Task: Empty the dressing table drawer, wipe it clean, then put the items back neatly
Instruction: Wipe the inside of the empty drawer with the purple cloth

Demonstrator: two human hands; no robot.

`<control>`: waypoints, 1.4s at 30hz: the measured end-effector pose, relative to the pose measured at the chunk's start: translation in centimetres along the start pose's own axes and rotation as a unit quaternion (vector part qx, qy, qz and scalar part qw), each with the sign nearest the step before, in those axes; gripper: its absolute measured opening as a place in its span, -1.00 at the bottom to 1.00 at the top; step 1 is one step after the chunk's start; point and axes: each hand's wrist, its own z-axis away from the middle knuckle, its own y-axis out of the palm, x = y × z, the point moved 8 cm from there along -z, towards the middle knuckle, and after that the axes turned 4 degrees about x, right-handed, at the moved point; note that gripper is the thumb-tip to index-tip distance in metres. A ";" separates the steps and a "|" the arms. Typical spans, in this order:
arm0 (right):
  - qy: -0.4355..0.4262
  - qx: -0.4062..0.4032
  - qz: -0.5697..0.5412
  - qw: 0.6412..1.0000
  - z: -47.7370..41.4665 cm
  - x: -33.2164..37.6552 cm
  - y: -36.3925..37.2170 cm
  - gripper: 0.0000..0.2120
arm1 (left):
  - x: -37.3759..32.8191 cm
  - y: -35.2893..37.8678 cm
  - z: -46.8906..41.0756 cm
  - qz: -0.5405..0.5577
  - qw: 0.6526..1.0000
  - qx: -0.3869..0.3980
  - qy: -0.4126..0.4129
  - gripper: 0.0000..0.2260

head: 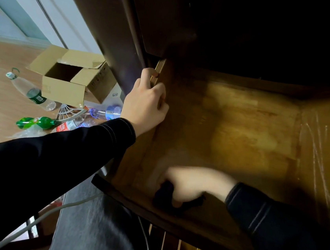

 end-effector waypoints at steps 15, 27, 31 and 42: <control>0.018 0.021 0.052 0.998 0.7 -0.1 -0.5 -0.74 | 0.0 0.0 0.1 -0.006 1.000 0.003 -0.003 -0.91; -0.005 0.054 0.027 0.998 2.1 -0.2 -0.7 -0.71 | 0.0 0.0 0.1 0.001 1.000 -0.007 -0.001 -0.92; -0.039 0.053 -0.040 0.997 3.1 0.0 -0.7 -0.60 | 0.1 0.1 0.0 0.003 1.000 -0.009 0.001 -0.92; -0.070 0.093 -0.086 0.989 5.2 0.5 -1.1 -0.58 | 0.3 0.1 0.0 0.002 1.000 -0.009 -0.002 -0.91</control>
